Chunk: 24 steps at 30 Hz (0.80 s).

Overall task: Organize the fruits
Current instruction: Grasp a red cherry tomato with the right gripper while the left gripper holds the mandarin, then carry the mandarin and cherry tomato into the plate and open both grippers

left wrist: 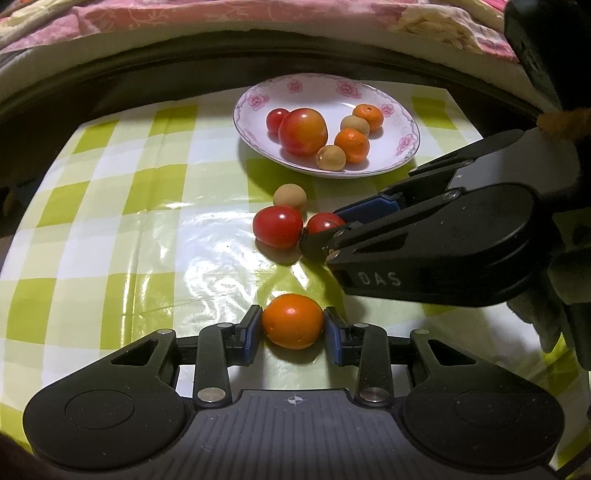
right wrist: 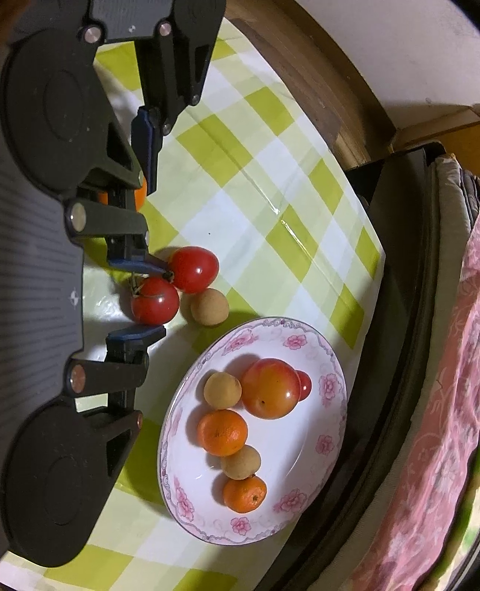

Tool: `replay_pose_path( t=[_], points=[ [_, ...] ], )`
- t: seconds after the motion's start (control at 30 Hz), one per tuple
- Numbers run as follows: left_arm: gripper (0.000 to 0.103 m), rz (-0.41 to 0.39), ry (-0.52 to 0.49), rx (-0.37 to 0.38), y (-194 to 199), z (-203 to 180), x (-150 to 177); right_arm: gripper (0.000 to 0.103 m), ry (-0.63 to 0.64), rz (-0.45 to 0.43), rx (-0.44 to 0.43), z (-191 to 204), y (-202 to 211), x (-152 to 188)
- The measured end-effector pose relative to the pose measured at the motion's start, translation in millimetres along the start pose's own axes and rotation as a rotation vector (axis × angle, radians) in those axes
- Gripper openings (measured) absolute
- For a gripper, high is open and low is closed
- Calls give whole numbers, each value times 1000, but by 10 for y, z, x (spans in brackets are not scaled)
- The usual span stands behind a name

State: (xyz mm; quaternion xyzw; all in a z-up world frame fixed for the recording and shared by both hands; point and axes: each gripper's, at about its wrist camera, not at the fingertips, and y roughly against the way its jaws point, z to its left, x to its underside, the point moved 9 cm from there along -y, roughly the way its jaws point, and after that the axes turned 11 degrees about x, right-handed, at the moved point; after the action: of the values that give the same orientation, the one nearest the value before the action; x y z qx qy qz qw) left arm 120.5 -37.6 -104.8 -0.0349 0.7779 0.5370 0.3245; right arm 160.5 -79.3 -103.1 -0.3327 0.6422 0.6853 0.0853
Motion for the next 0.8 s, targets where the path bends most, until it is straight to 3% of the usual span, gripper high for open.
replay_pose_path(
  t=[0.8],
  points=[
    [43, 11, -38, -20, -21, -25, 14, 30, 10, 11, 43, -59, 37, 42]
  ],
)
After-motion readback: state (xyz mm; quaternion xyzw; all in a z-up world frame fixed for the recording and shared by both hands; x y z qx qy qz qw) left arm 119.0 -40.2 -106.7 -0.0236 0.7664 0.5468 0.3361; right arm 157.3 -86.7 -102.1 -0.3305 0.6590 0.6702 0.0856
